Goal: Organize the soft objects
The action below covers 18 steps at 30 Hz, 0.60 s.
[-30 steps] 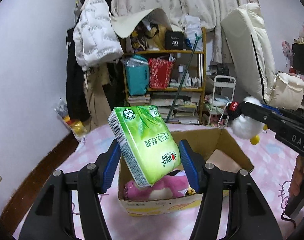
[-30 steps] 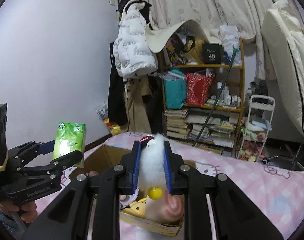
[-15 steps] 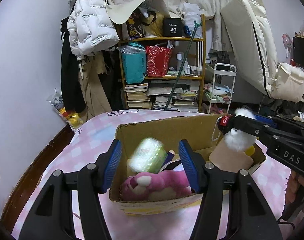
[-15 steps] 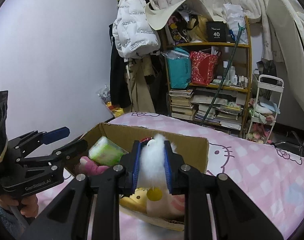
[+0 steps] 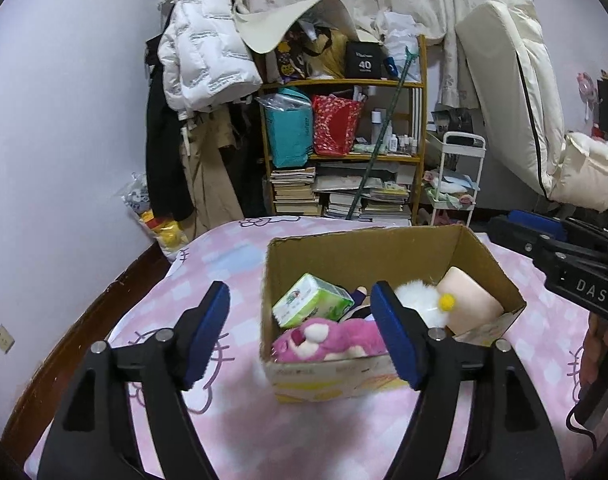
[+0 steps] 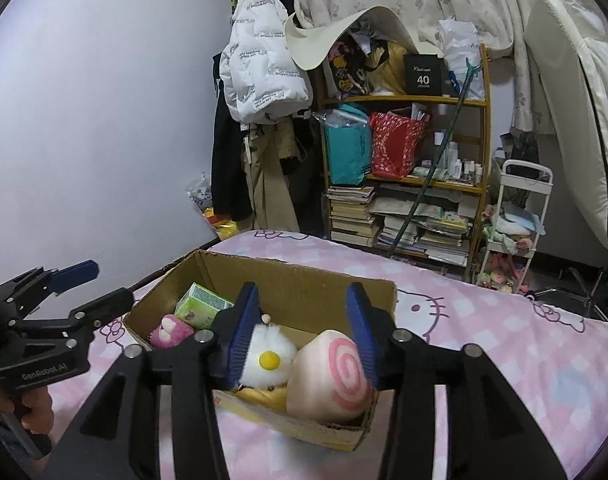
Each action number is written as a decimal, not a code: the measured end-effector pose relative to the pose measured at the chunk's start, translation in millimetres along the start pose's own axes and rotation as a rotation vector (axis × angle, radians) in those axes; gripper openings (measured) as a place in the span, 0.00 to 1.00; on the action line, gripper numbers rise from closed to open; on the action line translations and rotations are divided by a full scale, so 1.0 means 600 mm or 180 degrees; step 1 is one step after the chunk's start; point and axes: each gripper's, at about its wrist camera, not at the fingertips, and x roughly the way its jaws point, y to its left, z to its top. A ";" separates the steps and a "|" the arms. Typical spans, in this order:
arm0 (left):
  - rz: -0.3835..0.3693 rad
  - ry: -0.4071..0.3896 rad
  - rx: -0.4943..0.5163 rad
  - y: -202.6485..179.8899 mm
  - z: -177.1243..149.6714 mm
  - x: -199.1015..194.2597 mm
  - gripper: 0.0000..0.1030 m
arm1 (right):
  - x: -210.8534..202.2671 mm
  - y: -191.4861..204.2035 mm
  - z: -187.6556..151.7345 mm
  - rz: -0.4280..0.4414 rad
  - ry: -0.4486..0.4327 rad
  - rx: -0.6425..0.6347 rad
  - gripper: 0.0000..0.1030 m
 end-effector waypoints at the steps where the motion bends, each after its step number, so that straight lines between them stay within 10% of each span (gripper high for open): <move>1: 0.0016 -0.0020 -0.0019 0.002 0.000 -0.007 0.83 | -0.006 0.000 0.002 -0.0019 -0.0015 0.0005 0.63; 18: 0.0113 -0.0429 -0.0226 0.016 -0.012 -0.188 0.98 | -0.151 0.021 0.023 -0.0270 -0.0341 -0.0042 1.00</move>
